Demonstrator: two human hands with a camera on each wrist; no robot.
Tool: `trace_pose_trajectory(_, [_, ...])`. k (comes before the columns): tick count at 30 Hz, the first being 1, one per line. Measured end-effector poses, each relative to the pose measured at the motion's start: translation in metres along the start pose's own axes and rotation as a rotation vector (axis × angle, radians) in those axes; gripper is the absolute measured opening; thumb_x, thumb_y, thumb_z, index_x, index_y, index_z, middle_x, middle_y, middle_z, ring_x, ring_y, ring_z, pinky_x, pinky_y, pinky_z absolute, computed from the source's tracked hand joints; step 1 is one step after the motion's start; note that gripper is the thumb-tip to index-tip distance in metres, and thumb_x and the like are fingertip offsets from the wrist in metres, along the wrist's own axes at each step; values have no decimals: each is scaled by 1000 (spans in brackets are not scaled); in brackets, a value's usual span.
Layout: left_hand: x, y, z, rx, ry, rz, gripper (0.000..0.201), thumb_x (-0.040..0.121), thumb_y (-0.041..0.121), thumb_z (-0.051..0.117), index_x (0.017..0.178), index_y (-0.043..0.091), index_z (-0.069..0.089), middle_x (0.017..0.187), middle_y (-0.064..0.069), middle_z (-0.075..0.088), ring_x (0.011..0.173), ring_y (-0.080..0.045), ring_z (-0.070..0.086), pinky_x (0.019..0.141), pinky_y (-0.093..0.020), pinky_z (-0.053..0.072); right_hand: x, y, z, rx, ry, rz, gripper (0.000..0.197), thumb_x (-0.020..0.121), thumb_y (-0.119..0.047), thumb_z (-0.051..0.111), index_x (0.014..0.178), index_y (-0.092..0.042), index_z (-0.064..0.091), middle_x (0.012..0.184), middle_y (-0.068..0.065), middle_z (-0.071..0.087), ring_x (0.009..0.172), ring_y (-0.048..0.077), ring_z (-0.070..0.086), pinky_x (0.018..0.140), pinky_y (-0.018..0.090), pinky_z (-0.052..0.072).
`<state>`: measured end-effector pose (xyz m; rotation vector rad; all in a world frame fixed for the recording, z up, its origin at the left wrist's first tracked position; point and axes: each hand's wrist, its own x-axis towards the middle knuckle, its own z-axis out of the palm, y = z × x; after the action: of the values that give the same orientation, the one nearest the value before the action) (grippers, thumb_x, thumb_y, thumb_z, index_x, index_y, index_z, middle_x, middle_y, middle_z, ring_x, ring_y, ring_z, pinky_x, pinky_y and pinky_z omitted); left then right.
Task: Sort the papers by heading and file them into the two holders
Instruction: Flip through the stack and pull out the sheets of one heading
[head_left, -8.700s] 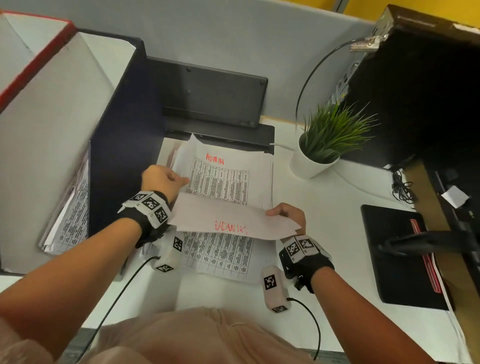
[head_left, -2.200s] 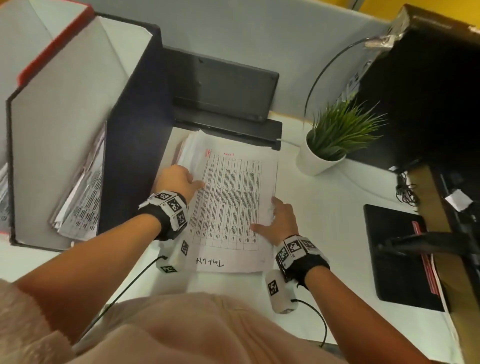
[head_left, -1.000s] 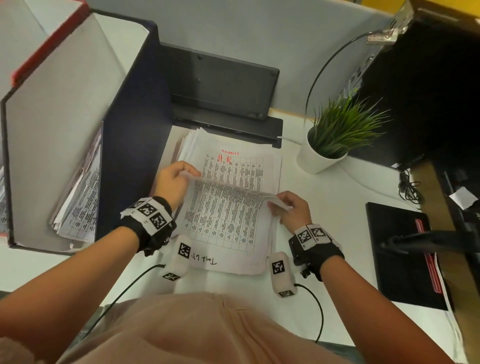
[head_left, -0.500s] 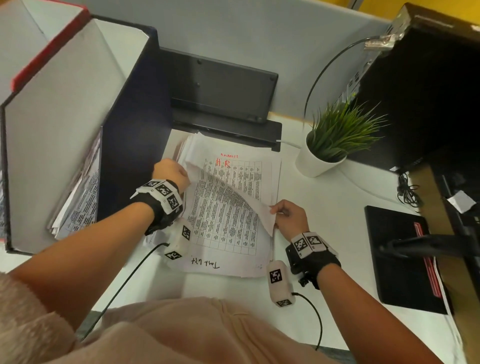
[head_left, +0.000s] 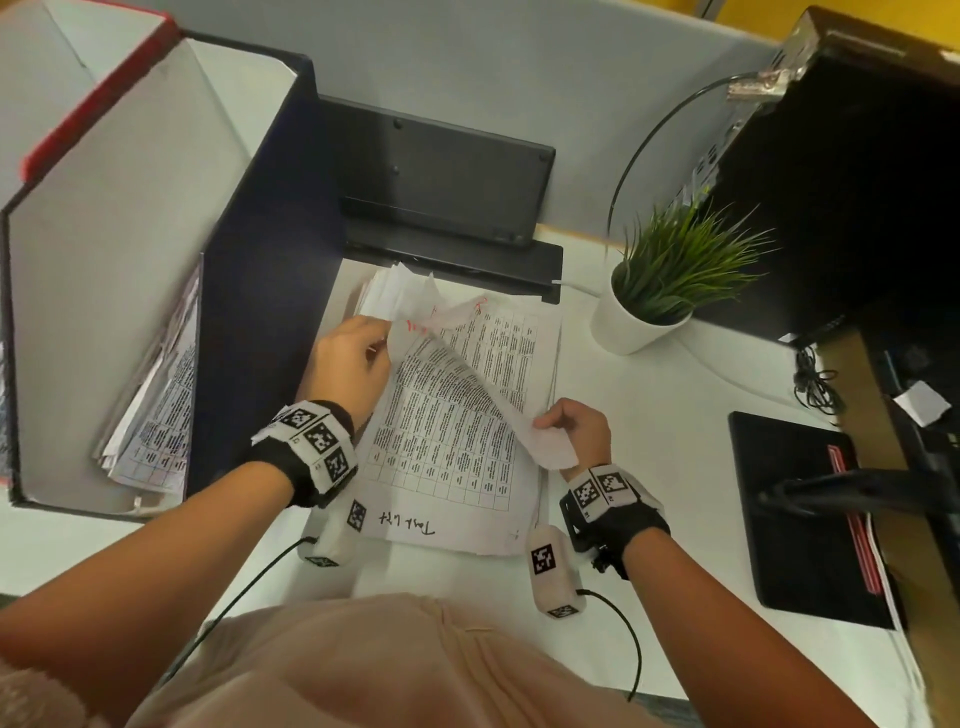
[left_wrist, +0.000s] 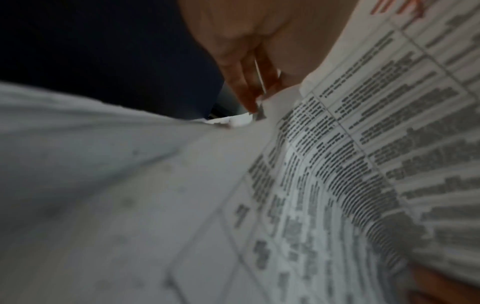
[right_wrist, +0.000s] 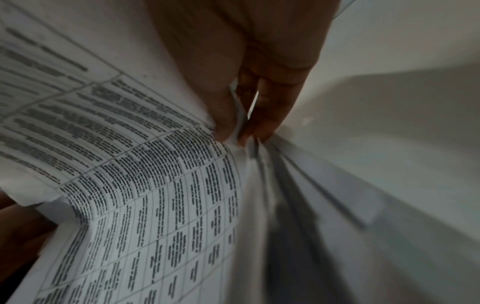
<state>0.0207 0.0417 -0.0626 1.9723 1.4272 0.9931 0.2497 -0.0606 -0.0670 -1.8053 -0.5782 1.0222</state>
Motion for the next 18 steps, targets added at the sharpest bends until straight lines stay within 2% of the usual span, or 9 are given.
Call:
trace_pose_trajectory(2, [-3, 4, 1, -173, 18, -107, 23, 90, 1, 49, 93, 16, 66, 92, 2, 66, 71, 0, 60, 63, -13, 49, 1, 2, 0, 12, 4, -17, 43, 72, 19, 50, 43, -14, 54, 61, 10, 50, 62, 23, 47, 61, 29, 39])
trace_pose_trajectory(4, [-4, 6, 1, -326, -13, -221, 29, 89, -4, 47, 84, 21, 60, 93, -2, 67, 65, -1, 59, 58, -16, 49, -1, 5, 1, -123, -7, -114, 33, 73, 15, 63, 69, -16, 51, 65, 12, 54, 65, 21, 51, 64, 31, 44])
trace_pose_trajectory(6, [-3, 8, -2, -463, -67, -311, 30, 87, -8, 49, 78, 20, 56, 97, -7, 67, 85, -14, 64, 71, -26, 54, -4, 5, -1, -119, -33, -126, 50, 69, 8, 73, 103, -16, 46, 66, 10, 57, 67, 23, 56, 70, 36, 49])
trace_pose_trajectory(8, [-3, 9, -6, -526, -112, -323, 30, 86, -10, 49, 75, 18, 53, 92, -5, 67, 86, -13, 64, 70, -22, 53, -1, 6, -2, -65, -61, -100, 74, 70, 5, 75, 128, -20, 37, 72, 9, 61, 74, 22, 60, 76, 37, 51])
trace_pose_trajectory(9, [-3, 10, -8, -550, -141, -314, 30, 86, -11, 48, 74, 16, 52, 89, -4, 66, 82, -10, 64, 65, -19, 53, -1, 5, -3, -78, -80, -95, 72, 71, 3, 75, 129, -23, 40, 75, 9, 61, 76, 22, 61, 75, 37, 53])
trace_pose_trajectory(11, [0, 10, -11, -611, -184, -335, 30, 87, -13, 44, 72, 13, 51, 87, -6, 65, 79, -10, 64, 62, -22, 52, 1, 4, -3, -188, -76, -126, 40, 73, -1, 75, 105, -20, 61, 70, 6, 60, 71, 24, 59, 70, 36, 53])
trace_pose_trajectory(13, [8, 9, -11, -632, -145, -476, 30, 86, -10, 41, 71, 12, 54, 85, -10, 63, 80, -20, 61, 68, -32, 50, 0, 2, -3, -252, -68, -151, 20, 73, 2, 73, 70, -16, 64, 65, 5, 58, 66, 23, 54, 64, 33, 48])
trace_pose_trajectory(16, [19, 8, -8, -566, -65, -695, 21, 89, 5, 46, 74, 13, 59, 82, -9, 58, 74, -22, 56, 67, -32, 47, 1, 4, -4, -180, -87, -102, 36, 76, 13, 60, 54, -15, 60, 61, 3, 55, 61, 18, 50, 56, 23, 45])
trace_pose_trajectory(18, [23, 6, -8, -467, -111, -733, 18, 88, 18, 60, 71, 12, 60, 81, -6, 61, 77, -21, 60, 72, -32, 50, 4, 5, -5, 24, -56, 4, 53, 70, 23, 48, 39, -18, 60, 56, 3, 50, 58, 16, 46, 54, 22, 43])
